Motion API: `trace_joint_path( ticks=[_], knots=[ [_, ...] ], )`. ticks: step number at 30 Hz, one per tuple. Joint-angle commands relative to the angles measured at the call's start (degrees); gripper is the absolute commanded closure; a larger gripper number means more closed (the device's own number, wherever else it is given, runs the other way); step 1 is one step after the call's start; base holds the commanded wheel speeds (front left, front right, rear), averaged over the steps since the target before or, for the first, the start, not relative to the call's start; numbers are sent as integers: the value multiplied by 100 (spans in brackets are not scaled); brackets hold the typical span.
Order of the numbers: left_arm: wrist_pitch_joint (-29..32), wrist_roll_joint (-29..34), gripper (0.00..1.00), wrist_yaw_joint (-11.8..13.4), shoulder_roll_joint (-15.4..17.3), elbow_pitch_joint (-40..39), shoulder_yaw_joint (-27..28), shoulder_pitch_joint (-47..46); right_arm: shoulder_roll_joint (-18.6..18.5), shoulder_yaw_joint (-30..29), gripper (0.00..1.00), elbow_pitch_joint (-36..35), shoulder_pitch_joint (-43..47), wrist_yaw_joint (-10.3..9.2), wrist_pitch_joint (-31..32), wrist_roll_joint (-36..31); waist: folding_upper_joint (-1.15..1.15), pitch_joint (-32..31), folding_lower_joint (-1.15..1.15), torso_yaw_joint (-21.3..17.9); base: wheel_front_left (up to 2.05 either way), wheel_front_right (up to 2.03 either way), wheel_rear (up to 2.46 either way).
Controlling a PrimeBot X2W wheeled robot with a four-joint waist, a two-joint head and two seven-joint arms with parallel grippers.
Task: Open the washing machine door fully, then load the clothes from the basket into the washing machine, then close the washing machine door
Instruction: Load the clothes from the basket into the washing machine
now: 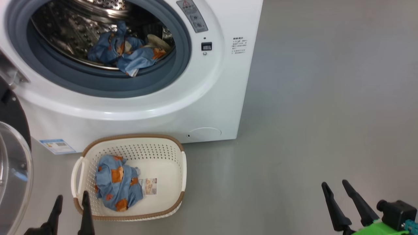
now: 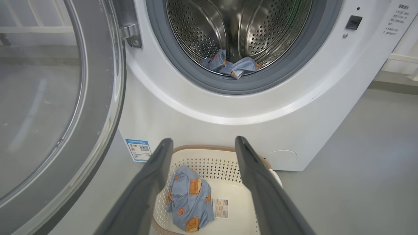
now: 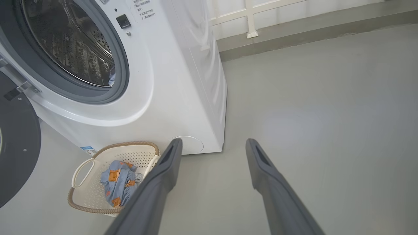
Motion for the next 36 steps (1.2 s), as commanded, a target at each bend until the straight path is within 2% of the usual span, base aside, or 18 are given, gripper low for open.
trace_joint_path(
  ticks=[1, 16, 17, 18, 22, 30, 36],
  knots=[
    [-29, -19, 0, 25, 93, -17, 145, -320, -61, 110, 0, -147, -248, 9, -69, -32, 0, 191, 0, -6, 0, 0, 0],
    [-29, 311, 0, 30, 166, 1986, -164, -2100, 166, 232, 0, -198, -1160, 9, -69, -99, 0, 1603, 0, -56, 0, 0, 0],
    [-29, 339, 0, 29, 197, 2154, -171, -2252, 176, 236, 0, -210, -1220, 9, -69, -106, 0, 1697, 0, -60, 0, 0, 0],
    [-29, 476, 0, 41, 339, 2813, -226, -2840, 213, 287, 0, -238, -1440, 9, -69, -118, 0, 2022, 0, -95, 0, 0, 0],
    [-29, 632, 0, 116, 501, 3502, -314, -3376, 233, 372, 0, -259, -1633, 9, -69, -122, 0, 2330, 0, -159, 0, 0, 0],
    [-29, 868, 0, 313, 825, 4631, -510, -4317, 256, 475, 0, -296, -1918, 9, -69, -133, 0, 2901, 0, -335, 0, 0, 0],
    [-29, 953, 0, 386, 974, 5180, -629, -4831, 249, 487, 0, -353, -2022, 9, -69, -146, 0, 3229, 0, -402, 0, 0, 0]
  ],
)
